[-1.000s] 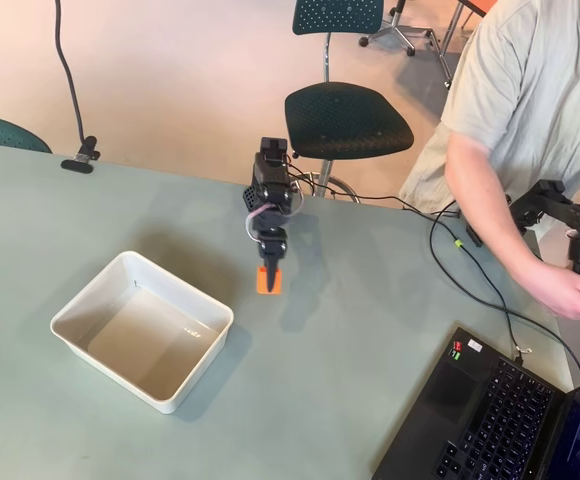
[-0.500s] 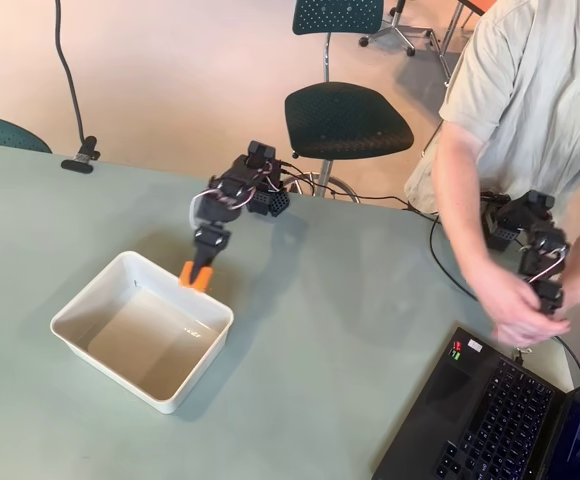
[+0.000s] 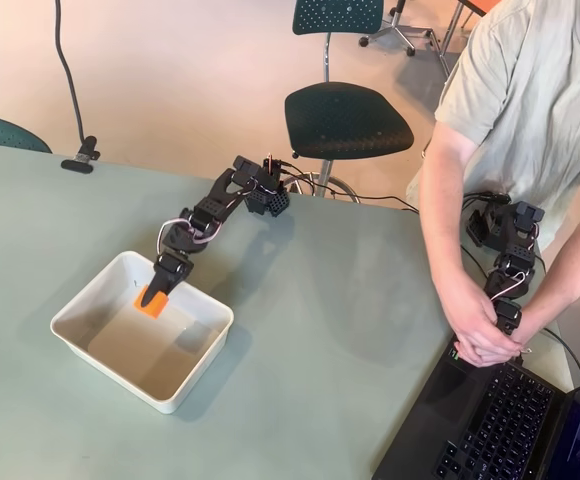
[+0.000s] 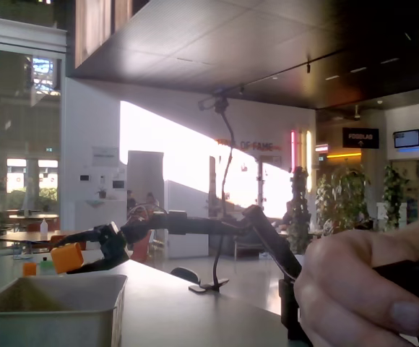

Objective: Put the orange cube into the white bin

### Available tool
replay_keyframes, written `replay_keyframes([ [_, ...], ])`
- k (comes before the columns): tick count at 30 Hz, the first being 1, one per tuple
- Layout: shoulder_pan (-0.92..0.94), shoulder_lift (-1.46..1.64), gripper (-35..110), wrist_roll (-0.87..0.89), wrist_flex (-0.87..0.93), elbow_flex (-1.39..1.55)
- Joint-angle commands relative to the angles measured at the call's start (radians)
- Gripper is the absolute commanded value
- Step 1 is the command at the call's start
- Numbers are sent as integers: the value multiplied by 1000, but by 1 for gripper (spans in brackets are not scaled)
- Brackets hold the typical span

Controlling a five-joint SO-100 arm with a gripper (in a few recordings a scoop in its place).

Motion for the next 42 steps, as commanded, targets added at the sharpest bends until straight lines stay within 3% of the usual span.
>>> replay_keyframes([
  [1,-2,14,30,-3,-20,-35],
  [7,0,11,49,-3,-14,-26],
  [14,-9,95,53,9,25,-28],
  [19,-43,396,53,0,287,-26],
  [25,-86,710,53,5,742,-26],
  [33,-74,821,53,6,1270,-23],
  [42,-67,1282,53,3,1244,360],
])
